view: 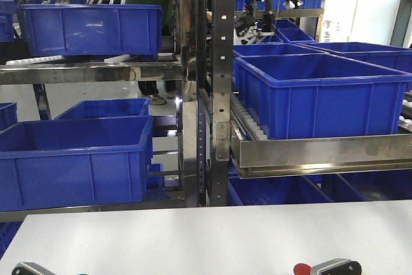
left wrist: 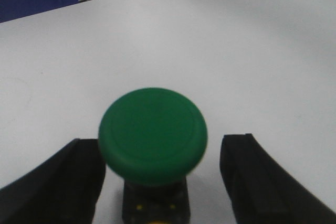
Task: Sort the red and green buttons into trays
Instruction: 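Close the right gripper on the red button and the left on the green button, then lift both held buttons off the table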
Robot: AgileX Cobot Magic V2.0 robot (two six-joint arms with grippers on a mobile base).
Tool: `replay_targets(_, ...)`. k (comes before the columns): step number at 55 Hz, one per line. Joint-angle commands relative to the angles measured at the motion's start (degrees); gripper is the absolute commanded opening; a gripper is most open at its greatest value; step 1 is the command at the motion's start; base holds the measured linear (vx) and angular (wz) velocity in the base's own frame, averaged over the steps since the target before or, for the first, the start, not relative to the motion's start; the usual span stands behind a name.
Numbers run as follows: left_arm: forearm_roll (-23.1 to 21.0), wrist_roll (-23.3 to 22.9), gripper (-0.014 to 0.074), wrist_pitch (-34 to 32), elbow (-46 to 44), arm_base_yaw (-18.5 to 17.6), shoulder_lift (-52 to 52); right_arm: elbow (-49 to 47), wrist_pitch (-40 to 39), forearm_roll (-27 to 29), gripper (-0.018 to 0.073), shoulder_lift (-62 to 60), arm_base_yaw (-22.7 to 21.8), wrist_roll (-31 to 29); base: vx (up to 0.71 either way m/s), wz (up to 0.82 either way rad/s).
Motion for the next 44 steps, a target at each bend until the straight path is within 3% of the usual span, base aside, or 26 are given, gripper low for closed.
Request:
replay_targets(1,-1.49,-0.83,0.0488,-5.13,-1.86,-0.25,-1.50,-0.79,-10.70,0.02,-0.0008,-2.44,-0.36,-0.13,0.00,0.00)
replay_targets(6,-1.45,-1.05,0.0337,-5.20,-1.86,-0.25,-1.57,-0.79,-10.70,0.02,-0.0008,-2.44,-0.36,-0.13,0.00,0.00)
replay_targets(11,-1.32,-1.16,0.0092,-4.88,-1.81,-0.25,-1.57,-0.79,-10.70,0.10,-0.0008,-2.44,-0.36,-0.13,0.00,0.00)
replay_targets(14,-1.33,-1.46,-0.0011,-4.94,-1.81,-0.25,-1.69,-0.79,-10.70,0.10,-0.0008,-2.44,-0.36,-0.13,0.00,0.00)
replay_targets(24,-1.33,-1.98,-0.0006,-4.59,-1.75,-0.25,-5.13,-0.79,-10.68,-0.27,-0.0008,-3.67,-0.37,-0.13,0.00,0.00)
replay_targets(31,-1.33,-2.30,-0.0004,-1.62,-1.75,-0.25,-13.09,-0.79,-7.31,-2.97,-0.0008,-8.23,-0.37,-0.13,0.00,0.00)
replay_targets(36,-1.33,-5.21,-0.0003,5.20,-1.75,-0.25,-20.47,-0.79,-2.03,-6.41,-0.0008,-13.79,-0.37,1.57,0.00,0.00)
replay_targets(44,-1.15,-9.99,-0.0003,19.60,-1.75,-0.25,-33.24,-0.79,10.32,-12.79,-0.0008,-25.62,-0.37,10.41,0.00,0.00)
